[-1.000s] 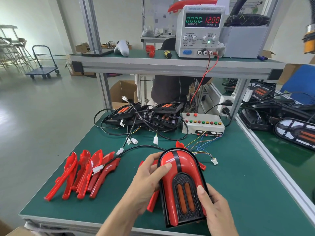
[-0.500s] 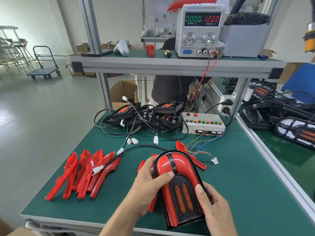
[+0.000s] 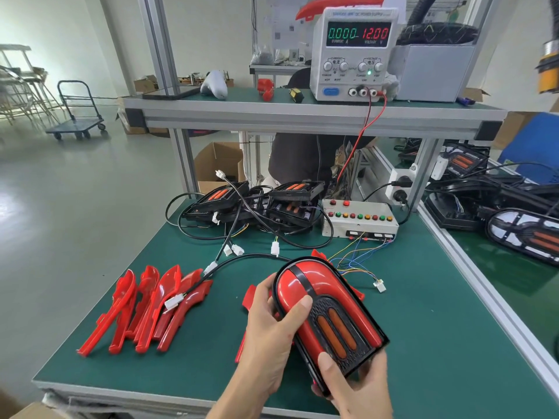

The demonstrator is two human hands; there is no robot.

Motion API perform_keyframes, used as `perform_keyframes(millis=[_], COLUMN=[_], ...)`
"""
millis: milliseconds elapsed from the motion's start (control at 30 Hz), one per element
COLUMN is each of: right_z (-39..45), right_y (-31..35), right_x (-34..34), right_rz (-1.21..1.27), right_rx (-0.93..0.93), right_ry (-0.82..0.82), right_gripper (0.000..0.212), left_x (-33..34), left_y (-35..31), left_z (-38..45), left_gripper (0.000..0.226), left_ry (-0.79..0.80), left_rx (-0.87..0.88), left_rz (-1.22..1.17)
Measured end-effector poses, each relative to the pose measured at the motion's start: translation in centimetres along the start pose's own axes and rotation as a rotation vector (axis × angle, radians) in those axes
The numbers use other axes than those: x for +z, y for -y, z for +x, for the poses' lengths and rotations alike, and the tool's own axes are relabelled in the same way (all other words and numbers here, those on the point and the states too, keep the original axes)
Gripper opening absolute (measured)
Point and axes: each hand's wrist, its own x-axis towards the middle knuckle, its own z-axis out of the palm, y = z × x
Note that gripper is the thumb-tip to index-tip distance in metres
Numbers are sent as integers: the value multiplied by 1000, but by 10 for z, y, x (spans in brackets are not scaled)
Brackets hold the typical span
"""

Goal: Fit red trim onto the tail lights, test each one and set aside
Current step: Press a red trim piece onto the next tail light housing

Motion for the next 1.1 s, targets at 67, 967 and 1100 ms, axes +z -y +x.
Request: perform_keyframes(millis=[67, 967, 1100], right_z=[1, 1, -1], right_y=[1, -5, -7], right_x=[-1, -1, 1], right_rz=[-39, 85, 88], right_rx=[-3, 90, 59], right_ry=[12, 248, 272], right_gripper=[95, 66, 70], left_x=[-1, -13, -10], left_y=[0, -15, -17], left_z=[-1, 2, 1], left_gripper=[69, 45, 53], left_ry=[-6, 171, 141], left_rx=[11, -95, -35], left_rz=[-1, -143, -104])
